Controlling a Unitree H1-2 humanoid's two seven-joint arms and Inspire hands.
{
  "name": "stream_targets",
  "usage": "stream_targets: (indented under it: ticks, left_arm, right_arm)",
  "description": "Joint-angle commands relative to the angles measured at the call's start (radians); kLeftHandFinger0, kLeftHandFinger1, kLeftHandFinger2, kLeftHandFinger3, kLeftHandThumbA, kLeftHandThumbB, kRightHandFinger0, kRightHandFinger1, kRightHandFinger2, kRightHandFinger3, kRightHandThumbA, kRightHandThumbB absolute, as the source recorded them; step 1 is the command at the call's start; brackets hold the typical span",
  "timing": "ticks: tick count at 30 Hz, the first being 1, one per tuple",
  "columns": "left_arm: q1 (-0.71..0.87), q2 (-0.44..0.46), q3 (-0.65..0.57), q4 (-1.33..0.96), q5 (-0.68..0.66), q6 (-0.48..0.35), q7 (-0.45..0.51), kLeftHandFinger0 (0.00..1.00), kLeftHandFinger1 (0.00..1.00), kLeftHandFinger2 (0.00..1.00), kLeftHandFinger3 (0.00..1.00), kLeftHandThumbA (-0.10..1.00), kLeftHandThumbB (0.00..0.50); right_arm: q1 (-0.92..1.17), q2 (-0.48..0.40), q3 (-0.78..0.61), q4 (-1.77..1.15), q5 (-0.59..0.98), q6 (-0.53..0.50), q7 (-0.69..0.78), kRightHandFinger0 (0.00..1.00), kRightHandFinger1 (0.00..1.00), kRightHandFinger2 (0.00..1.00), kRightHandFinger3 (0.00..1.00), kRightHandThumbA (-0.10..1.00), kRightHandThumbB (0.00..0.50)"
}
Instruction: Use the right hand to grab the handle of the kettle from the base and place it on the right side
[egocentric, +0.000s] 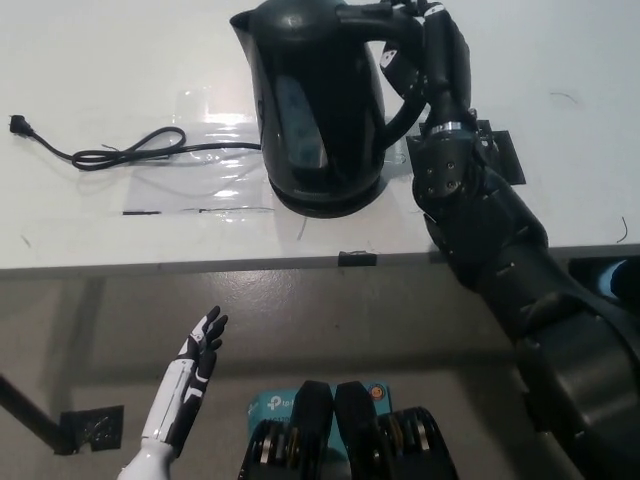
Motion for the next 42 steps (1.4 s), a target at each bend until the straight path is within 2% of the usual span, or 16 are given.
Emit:
stream_targets:
  ticks: [1,3,5,7,8,9,11,15,16,23,26,31,33,35,38,42]
  left_arm:
    - [-0.013,0.01,0.001,-0.025,0.005,-0.037,0.005,1.0,1.0,1.0,1.0,1.0,0.5]
    - [-0.014,0.009,0.002,-0.023,0.003,-0.037,0.003,1.0,1.0,1.0,1.0,1.0,0.5]
    - [-0.015,0.009,0.001,-0.024,0.013,-0.037,0.007,1.0,1.0,1.0,1.0,1.0,0.5]
    - [-0.015,0.008,0.001,-0.024,0.009,-0.037,0.006,1.0,1.0,1.0,1.0,1.0,0.5]
    - [-0.015,0.008,0.001,-0.024,0.007,-0.037,0.005,1.0,1.0,1.0,1.0,1.0,0.5]
    - [-0.016,0.008,0.0,-0.023,0.006,-0.037,0.004,1.0,1.0,1.0,1.0,1.0,0.5]
    - [-0.017,0.005,0.0,-0.021,0.003,-0.037,0.003,1.0,1.0,1.0,1.0,1.0,0.5]
    - [-0.016,0.003,0.0,-0.028,-0.001,-0.028,-0.001,1.0,1.0,1.0,1.0,1.0,0.5]
    - [-0.015,0.003,-0.002,-0.032,0.004,-0.022,-0.001,1.0,1.0,1.0,1.0,1.0,0.5]
    - [-0.018,0.021,-0.01,-0.027,0.048,-0.037,0.011,1.0,1.0,1.0,1.0,1.0,0.5]
    - [-0.014,0.021,-0.009,-0.031,0.046,-0.037,0.008,1.0,1.0,1.0,1.0,1.0,0.5]
    - [-0.011,0.027,-0.005,-0.038,0.05,-0.037,0.011,1.0,1.0,1.0,1.0,1.0,0.5]
    - [-0.015,0.028,-0.004,-0.038,0.055,-0.037,0.011,1.0,1.0,1.0,1.0,1.0,0.5]
    - [-0.015,0.029,-0.004,-0.04,0.051,-0.037,0.01,1.0,1.0,1.0,1.0,1.0,0.5]
    - [-0.017,0.031,-0.002,-0.04,0.045,-0.037,0.01,1.0,1.0,1.0,1.0,1.0,0.5]
    - [-0.017,0.031,-0.001,-0.037,0.044,-0.037,0.011,1.0,1.0,1.0,1.0,1.0,0.5]
  right_arm:
    - [-0.09,-0.016,-0.005,-0.021,0.001,-0.078,-0.066,0.0,0.25,0.67,0.73,-0.1,0.112]
    - [-0.092,-0.014,-0.024,-0.024,0.023,-0.098,-0.059,0.0,0.25,0.67,0.73,-0.1,0.121]
    - [-0.098,-0.01,-0.048,-0.028,0.046,-0.106,-0.062,0.0,0.26,0.63,0.62,-0.09,0.123]
    - [-0.106,-0.005,-0.079,-0.044,0.065,-0.109,-0.076,0.2,0.24,0.56,0.5,-0.1,0.091]
    - [-0.109,-0.003,-0.092,-0.051,0.074,-0.119,-0.077,0.19,0.18,0.53,0.47,-0.1,0.092]
    - [-0.113,0.0,-0.114,-0.061,0.097,-0.131,-0.066,0.06,0.15,0.51,0.46,-0.1,0.091]
    - [-0.119,0.005,-0.159,-0.092,0.133,-0.172,-0.065,0.0,0.1,0.48,0.47,-0.1,0.098]
    - [-0.13,0.017,-0.226,-0.223,0.16,-0.173,-0.09,0.0,0.08,0.53,0.74,-0.1,0.01]
    - [-0.136,0.018,-0.242,-0.251,0.15,-0.173,-0.122,0.0,0.09,0.54,0.75,-0.1,0.019]
    - [-0.114,-0.008,-0.306,-0.373,0.146,-0.102,-0.14,0.0,0.1,0.56,0.74,-0.1,0.036]
    - [-0.095,-0.026,-0.329,-0.382,0.17,-0.127,-0.109,0.0,0.13,0.59,0.77,-0.1,0.034]
    - [-0.06,-0.067,-0.326,-0.375,0.148,-0.121,-0.108,0.0,0.08,0.55,0.75,-0.1,0.028]
    - [-0.054,-0.089,-0.316,-0.35,0.133,-0.125,-0.115,0.0,0.0,0.42,0.65,-0.1,0.028]
    - [-0.043,-0.119,-0.302,-0.315,0.11,-0.132,-0.131,0.0,0.0,0.32,0.57,-0.1,0.036]
    - [-0.033,-0.158,-0.288,-0.256,0.113,-0.173,-0.128,0.0,0.0,0.42,0.56,-0.1,0.043]
    - [-0.004,-0.191,-0.272,-0.227,0.119,-0.173,-0.132,0.0,0.02,0.45,0.57,-0.1,0.067]
